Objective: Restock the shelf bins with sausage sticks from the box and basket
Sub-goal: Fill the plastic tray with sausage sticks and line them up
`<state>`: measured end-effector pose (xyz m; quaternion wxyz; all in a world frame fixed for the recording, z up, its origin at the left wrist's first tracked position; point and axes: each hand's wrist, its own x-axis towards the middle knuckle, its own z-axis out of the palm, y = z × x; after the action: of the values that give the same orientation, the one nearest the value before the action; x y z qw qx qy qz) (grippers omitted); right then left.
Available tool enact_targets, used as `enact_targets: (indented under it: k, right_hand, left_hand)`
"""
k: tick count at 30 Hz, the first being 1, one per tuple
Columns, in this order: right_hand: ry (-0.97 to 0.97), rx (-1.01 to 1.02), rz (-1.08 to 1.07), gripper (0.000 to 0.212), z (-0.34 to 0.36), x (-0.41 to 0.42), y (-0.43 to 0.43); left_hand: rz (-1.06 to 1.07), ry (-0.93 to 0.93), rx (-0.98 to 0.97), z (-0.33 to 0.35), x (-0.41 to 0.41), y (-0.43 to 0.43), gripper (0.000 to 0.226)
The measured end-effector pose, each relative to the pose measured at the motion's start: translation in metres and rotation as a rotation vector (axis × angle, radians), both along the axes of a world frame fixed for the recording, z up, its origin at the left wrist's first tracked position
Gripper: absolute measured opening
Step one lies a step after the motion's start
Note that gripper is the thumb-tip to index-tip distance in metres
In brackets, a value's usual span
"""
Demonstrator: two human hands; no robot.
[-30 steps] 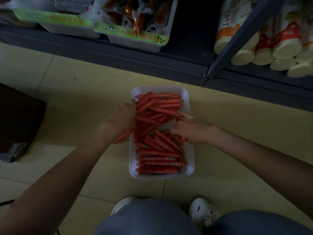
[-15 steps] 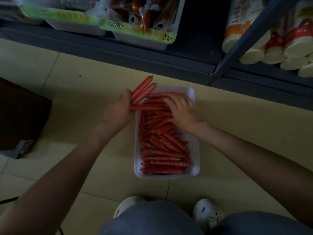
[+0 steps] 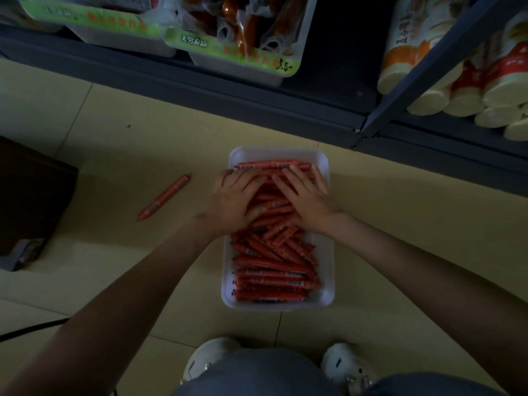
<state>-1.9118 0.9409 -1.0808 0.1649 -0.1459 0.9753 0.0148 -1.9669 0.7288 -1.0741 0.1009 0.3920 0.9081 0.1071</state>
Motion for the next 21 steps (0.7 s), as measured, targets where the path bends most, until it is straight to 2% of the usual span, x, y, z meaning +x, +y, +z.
enact_targets:
  k: [1, 3, 8, 11, 15, 17, 19, 21]
  right_hand:
    - [0.006, -0.009, 0.032, 0.100, 0.003, -0.003, -0.005]
    - [0.056, -0.034, 0.096, 0.096, 0.007, -0.014, -0.018]
    - [0.266, -0.010, 0.292, 0.087, 0.001, -0.042, -0.065]
    - [0.345, 0.030, 0.409, 0.082, -0.008, -0.050, -0.088]
    - [0.317, 0.018, 0.442, 0.083, -0.008, -0.047, -0.092]
    - [0.311, -0.046, 0.366, 0.084, -0.002, -0.044, -0.082]
    - [0.312, -0.159, 0.192, 0.075, 0.000, -0.032, -0.067]
    - [0.300, -0.231, -0.030, 0.067, 0.001, -0.011, -0.052]
  left_hand:
    - [0.038, 0.055, 0.048, -0.003, -0.001, -0.009, 0.054]
    - [0.145, 0.133, 0.026, -0.014, -0.006, -0.037, 0.046]
    - [0.537, 0.001, -0.362, -0.056, -0.021, -0.121, 0.052]
    - [0.603, -0.233, -0.405, -0.077, -0.031, -0.147, 0.055]
    - [0.502, -0.086, -0.435, -0.047, -0.034, -0.129, 0.038]
    - [0.459, -0.045, -0.302, -0.037, -0.030, -0.116, 0.032]
    - [0.435, 0.012, -0.163, -0.019, -0.026, -0.096, 0.027]
    - [0.390, 0.105, 0.017, 0.005, -0.020, -0.070, 0.038]
